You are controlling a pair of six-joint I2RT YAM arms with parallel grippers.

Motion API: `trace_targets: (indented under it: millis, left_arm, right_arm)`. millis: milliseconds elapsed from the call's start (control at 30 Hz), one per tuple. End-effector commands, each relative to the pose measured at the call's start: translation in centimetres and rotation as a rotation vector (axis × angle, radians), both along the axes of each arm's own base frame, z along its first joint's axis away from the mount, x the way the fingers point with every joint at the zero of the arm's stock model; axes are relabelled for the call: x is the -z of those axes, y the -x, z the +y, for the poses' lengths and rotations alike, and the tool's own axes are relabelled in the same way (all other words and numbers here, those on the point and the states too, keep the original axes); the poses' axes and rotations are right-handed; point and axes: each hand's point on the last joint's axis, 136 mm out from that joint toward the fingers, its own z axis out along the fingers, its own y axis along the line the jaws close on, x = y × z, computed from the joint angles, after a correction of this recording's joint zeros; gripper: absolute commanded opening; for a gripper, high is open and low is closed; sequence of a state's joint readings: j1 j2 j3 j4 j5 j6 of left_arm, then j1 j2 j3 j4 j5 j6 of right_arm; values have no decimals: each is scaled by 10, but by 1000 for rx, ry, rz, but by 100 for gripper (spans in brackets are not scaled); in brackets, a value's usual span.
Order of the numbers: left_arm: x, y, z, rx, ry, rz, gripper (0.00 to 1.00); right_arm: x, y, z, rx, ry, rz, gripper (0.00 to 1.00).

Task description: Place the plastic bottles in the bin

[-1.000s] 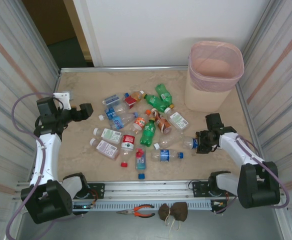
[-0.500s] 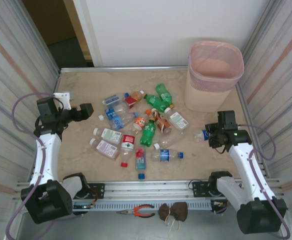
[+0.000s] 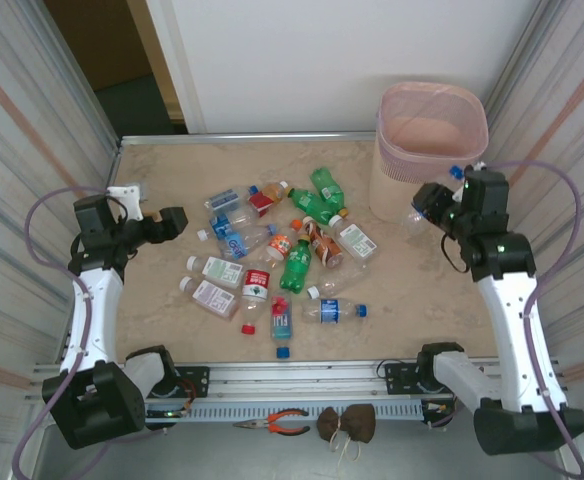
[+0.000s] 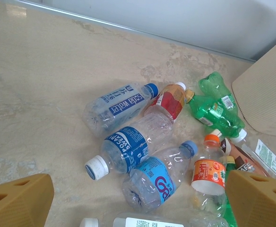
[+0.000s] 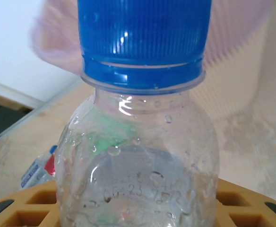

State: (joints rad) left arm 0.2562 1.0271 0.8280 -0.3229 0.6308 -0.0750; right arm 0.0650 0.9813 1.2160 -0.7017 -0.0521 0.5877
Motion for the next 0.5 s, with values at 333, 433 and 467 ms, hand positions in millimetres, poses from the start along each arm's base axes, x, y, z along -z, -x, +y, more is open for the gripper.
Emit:
trace_targets:
  millis: [333, 433, 467]
  left_arm:
    - [-6, -3, 5, -3, 0, -36, 94]
    - [-7, -3, 6, -5, -2, -41, 94]
    - [-6, -3, 6, -5, -1, -40, 94]
  right_arm:
    - [-82, -122, 29, -254, 186, -176, 44]
    - [-86, -147, 29, -270, 217, -160, 43]
    - [-91, -151, 28, -270, 224, -167, 44]
